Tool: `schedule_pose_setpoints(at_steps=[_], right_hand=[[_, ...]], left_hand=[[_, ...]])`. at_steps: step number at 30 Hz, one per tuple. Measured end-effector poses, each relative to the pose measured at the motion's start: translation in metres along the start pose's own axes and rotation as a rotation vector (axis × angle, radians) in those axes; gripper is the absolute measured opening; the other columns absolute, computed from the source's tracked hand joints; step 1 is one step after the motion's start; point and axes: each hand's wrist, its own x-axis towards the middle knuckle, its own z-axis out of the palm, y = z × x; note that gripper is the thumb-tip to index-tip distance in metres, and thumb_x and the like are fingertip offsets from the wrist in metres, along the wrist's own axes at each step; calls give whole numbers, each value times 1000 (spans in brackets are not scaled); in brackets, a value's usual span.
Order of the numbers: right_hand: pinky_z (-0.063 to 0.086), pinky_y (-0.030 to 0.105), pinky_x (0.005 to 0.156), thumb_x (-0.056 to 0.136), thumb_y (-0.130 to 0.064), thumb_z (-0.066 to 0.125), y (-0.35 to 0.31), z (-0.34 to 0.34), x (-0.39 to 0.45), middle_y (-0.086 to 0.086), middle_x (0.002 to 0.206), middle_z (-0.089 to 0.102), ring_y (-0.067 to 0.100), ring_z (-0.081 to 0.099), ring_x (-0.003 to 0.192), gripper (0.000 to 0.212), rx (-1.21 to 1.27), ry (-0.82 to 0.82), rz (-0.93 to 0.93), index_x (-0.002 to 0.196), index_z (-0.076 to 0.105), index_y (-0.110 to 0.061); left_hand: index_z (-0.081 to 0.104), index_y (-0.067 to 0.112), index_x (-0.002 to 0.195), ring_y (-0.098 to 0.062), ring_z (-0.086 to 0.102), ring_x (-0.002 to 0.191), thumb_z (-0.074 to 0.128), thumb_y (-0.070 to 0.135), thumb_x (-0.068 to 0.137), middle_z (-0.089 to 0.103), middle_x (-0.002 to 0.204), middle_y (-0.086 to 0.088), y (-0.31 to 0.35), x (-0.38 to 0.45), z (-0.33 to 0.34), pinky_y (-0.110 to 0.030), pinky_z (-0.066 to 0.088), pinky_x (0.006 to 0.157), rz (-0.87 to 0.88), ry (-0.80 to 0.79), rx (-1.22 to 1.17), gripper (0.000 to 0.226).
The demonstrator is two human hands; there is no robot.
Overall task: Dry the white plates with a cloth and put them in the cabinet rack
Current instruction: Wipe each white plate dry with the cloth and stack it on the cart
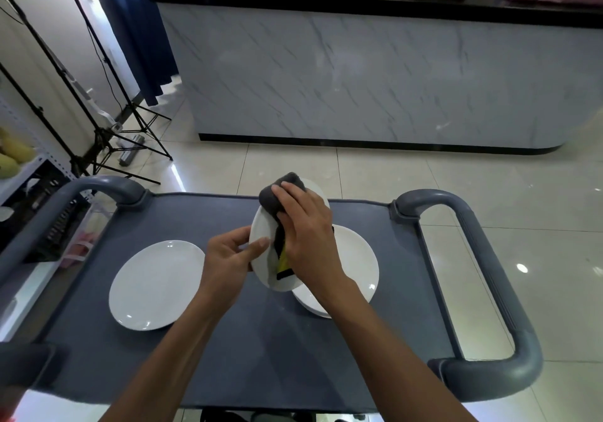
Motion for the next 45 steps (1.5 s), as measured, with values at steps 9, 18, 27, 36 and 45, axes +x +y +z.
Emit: schedule_pose_setpoints(at_steps=[9,18,27,36,45], right_hand=[[38,39,108,99,-13,55,14,-10,36,3,134,60,22,51,123,35,141,59,192,134,57,-13],[42,36,106,100,-20,56,32,-18,49,-2,131,63,19,56,121,34,194,92,261,133,60,-16],[29,28,114,99,-23,53,32,-18,26,-4,150,47,15,39,137,52,220,16,319,150,40,-23],[31,49,115,98,-6,53,17,-3,-8,3,151,43,23,33,141,49,159,7,166,145,46,-13],[31,50,115,98,-9,54,-4,18,-31,3,155,41,29,34,143,48,5,-12,-103,145,49,-14]], left_hand=[[79,13,99,-26,70,82,69,13,78,76,97,-15,6,2,-9,-37,59,61,-23,96,-230,23],[77,8,103,-28,69,89,66,11,82,74,103,-16,14,9,-17,-39,61,67,-17,129,-335,24],[79,12,99,-21,70,95,64,11,80,75,106,-10,23,15,-18,-32,60,77,-54,195,-502,24],[72,8,108,-22,70,94,60,7,87,74,106,-11,29,22,-9,-34,61,73,-98,288,-553,24],[62,3,125,-35,65,107,52,7,98,64,127,-23,38,25,1,-44,60,82,-145,310,-544,30]])
